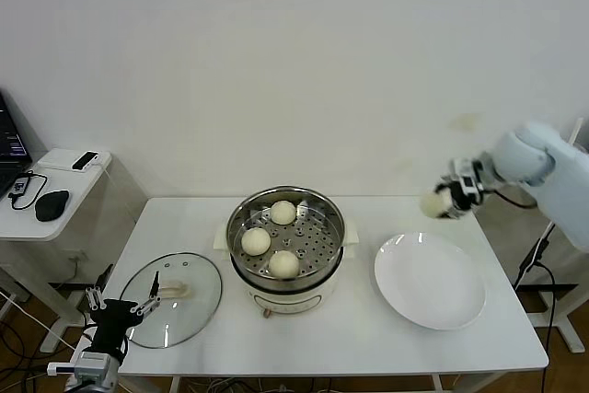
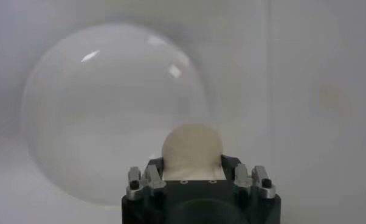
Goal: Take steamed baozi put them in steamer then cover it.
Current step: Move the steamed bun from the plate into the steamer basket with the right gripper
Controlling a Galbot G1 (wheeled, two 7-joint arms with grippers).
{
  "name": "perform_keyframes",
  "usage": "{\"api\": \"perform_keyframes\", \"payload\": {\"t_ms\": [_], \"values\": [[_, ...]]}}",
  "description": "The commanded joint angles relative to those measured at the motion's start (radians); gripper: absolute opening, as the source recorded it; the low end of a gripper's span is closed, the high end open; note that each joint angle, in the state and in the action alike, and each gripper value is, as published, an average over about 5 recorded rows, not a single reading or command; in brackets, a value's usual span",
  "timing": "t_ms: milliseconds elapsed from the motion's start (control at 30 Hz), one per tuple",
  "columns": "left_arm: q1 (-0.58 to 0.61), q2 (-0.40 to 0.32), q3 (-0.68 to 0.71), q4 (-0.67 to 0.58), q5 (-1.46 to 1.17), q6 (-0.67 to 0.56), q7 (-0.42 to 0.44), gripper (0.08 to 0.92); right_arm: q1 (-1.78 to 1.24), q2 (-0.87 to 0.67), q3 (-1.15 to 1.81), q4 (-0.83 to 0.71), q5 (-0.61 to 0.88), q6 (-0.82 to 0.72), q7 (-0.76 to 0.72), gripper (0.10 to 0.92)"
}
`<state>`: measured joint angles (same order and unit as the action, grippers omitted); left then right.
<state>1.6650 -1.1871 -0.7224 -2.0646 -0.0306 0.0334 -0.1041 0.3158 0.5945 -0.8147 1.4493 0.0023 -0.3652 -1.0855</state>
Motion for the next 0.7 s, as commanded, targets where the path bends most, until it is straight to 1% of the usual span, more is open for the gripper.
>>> {"api": "perform_keyframes", "payload": {"t_ms": [33,167,300,533,700], "values": [[-0.002,-0.001,0.001,0.001,0.000,0.002,0.001,0.823,0.326,0.231,-0.237,0.065,0.293,-0.111,0.089,0.610],[-0.004,-0.002,-0.001,-0.003,0.000,0.006,0.002,0.823,0.329,0.344,-0.267,0.039,0.369,-0.154,0.123,0.611],[-0.006,-0.002,-0.005,-0.002,-0.001,0.007,0.002,0.823,0.296,0.418,-0.286,0.019,0.421,-0.194,0.157,0.612],[-0.012,-0.006,-0.004,-0.003,-0.002,0.007,0.002,0.823,0.149,0.459,-0.298,-0.003,0.444,-0.259,0.203,0.616],[-0.016,-0.006,-0.004,-0.001,-0.003,0.008,0.002,0.823,0.064,0.470,-0.296,-0.021,0.415,-0.293,0.227,0.619]]}}
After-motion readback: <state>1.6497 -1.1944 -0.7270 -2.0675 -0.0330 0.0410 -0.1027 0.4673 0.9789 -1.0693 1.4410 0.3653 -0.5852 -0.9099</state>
